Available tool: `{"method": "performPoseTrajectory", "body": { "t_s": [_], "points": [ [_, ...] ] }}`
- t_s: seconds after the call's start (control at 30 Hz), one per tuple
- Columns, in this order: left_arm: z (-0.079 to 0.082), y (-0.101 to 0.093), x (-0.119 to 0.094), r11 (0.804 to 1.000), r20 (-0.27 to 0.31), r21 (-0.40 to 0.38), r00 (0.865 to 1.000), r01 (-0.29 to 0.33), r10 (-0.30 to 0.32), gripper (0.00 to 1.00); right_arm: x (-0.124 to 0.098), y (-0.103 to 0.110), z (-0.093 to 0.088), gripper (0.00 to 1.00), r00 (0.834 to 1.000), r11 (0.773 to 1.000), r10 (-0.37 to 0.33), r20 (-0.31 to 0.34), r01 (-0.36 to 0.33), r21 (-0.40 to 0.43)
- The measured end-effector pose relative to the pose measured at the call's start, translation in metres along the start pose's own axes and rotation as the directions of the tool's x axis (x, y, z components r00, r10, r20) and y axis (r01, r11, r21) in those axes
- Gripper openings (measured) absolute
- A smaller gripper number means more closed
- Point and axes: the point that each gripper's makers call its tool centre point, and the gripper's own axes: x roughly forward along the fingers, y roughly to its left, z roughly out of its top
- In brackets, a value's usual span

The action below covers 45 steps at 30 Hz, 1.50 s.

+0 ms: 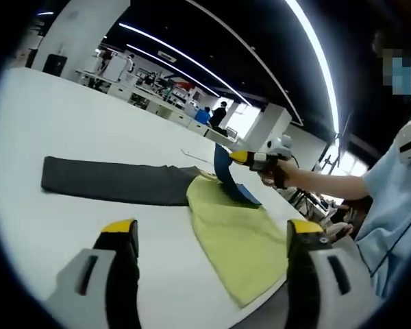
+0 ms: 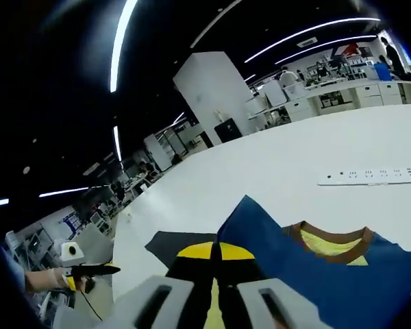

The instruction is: Fold the garment on the visible template until the final outline fits inside the template.

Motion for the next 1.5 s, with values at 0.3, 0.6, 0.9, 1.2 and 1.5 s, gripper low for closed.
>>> {"method": "performPoseTrajectory", "body": {
  "t_s": [0.3, 0.6, 0.9, 1.2, 1.5],
  "points": [
    [-0.007, 0.003, -0.005, 1.0, 0.002, -0.022, 1.0, -0.019, 0.019, 0.86, 0.019, -0.013, -0.039, 0.0, 0.995, 1.0, -0.022, -0.092, 0.023, 0.004],
    [-0.009, 0.007, -0.007, 0.999, 0.006, -0.04, 1.0, -0.028, 0.029, 0.86, 0.037, -0.013, -0.06, 0.0, 0.991, 0.999, -0.015, -0.133, 0.019, 0.026],
    [-0.008, 0.008, -0.007, 0.999, 0.009, -0.045, 0.999, -0.031, 0.031, 0.86, 0.049, -0.015, -0.075, 0.0, 0.985, 0.999, -0.017, -0.171, 0.022, 0.027],
    [-0.001, 0.006, -0.008, 0.999, 0.013, -0.029, 1.0, -0.026, 0.026, 0.87, 0.054, -0.013, -0.079, 0.0, 0.985, 1.0, -0.006, -0.174, 0.002, -0.024],
    [0.008, -0.001, 0.001, 1.0, 0.041, 0.002, 0.999, 0.004, -0.005, 0.87, 0.043, -0.016, -0.077, 0.0, 0.986, 0.997, -0.025, -0.168, 0.012, -0.079]
  ]
}}
